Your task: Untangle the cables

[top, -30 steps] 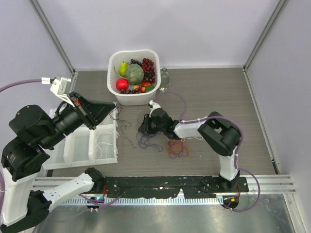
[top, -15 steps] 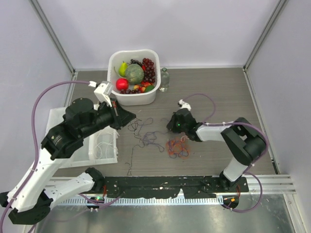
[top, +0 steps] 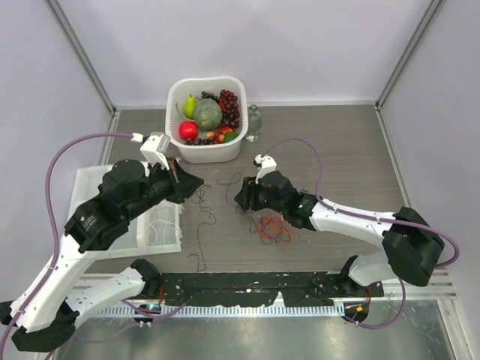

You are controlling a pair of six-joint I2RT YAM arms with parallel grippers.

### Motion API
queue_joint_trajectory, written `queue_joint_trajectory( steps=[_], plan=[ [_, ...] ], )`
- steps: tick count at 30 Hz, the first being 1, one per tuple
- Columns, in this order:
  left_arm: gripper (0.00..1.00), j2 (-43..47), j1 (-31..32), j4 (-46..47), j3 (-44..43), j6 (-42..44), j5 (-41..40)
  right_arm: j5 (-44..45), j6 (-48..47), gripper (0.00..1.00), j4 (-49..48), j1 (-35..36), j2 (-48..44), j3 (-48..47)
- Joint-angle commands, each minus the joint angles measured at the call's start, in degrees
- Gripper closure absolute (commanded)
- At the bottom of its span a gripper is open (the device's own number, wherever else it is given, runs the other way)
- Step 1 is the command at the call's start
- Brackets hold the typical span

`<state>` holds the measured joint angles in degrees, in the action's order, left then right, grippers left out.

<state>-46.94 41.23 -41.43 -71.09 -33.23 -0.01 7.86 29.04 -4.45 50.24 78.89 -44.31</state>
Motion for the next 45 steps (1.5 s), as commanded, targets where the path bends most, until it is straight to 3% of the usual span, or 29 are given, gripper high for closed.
queue_joint_trajectory(
  steps=[1, 3, 5, 12, 17, 25, 30, 36, 42, 45],
  plan=[
    [1.00, 2.8, 0.0, 1.6, 3.4, -3.2, -7.4, -11.1, 6.8, 0.61, -11.1, -0.1, 5.2, 1.2],
    [1.00, 3.9, 0.0, 2.6, 5.9, -5.0, -8.3, -13.2, 8.7, 0.70, -13.7, -0.1, 10.3, 1.1],
    [1.00, 4.0, 0.0, 4.3, 8.2, -6.2, -7.0, -13.2, 9.9, 0.72, -17.0, -0.1, 12.8, 1.7],
    [1.00, 0.6, 0.0, 6.4, 16.8, -7.5, -6.1, -15.1, 9.8, 0.75, -18.4, -3.1, 19.5, 1.4],
    [1.00, -3.4, 0.0, 13.4, 22.9, -8.3, -3.1, -11.5, 9.6, 0.76, -13.4, -10.6, 18.8, 4.3],
    [1.00, -14.1, 0.1, 17.1, 12.9, -1.1, -5.4, 2.6, 1.6, 0.75, -0.6, -18.0, 11.3, 5.4],
    [1.00, -17.4, 0.0, 15.9, 8.8, 1.5, -6.1, 2.0, -2.0, 0.74, -1.3, -18.2, 5.2, 7.9],
    [1.00, -11.1, 2.8, 18.3, 17.5, 1.5, -7.4, -0.7, -2.1, 0.74, -4.1, -18.8, 2.9, 10.7],
    [1.00, -5.5, 5.9, 18.1, 32.8, -9.1, -6.5, -2.8, -2.5, 0.74, -4.7, -18.9, 2.3, 10.7],
    [0.95, -4.8, 8.9, 15.2, 36.1, -12.3, -8.9, -3.5, -2.1, 0.74, -5.0, -18.9, 2.1, 11.1]
  ],
)
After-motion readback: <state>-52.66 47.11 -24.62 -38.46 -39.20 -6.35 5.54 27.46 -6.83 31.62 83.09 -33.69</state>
